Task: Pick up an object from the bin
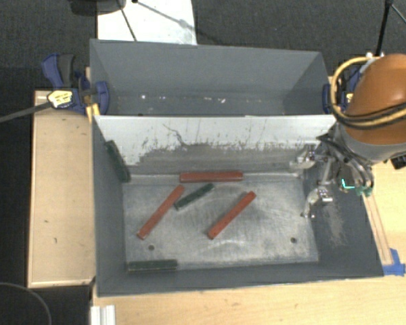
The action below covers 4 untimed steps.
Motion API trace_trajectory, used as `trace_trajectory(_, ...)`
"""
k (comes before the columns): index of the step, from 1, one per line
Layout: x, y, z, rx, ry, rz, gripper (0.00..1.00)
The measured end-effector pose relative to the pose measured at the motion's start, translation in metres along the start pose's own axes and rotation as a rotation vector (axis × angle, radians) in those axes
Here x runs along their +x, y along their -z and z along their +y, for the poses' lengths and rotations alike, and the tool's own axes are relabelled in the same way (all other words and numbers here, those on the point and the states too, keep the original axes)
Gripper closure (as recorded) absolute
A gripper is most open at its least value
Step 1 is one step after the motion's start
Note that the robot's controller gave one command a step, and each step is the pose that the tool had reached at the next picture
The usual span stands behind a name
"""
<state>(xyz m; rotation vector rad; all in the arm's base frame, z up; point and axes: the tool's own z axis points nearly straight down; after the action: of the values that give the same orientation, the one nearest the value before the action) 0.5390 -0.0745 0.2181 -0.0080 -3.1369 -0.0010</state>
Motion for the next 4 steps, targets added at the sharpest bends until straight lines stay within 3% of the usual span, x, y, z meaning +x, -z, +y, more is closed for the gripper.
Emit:
trace_trajectory(1, -0.002, 0.004, 0.000, 0.001, 0.002, -0.008, 0.00)
trace_trajectory(2, -0.010, -0.039, 0.053, 0.002, 0.055, -0.013, 0.00)
trace_trajectory(3, -0.033, -0.105, 0.047, -0.002, 0.165, -0.013, 0.00)
trace_trajectory(4, -0.057, -0.141, 0.084, 0.003, 0.252, -0.024, 1.00)
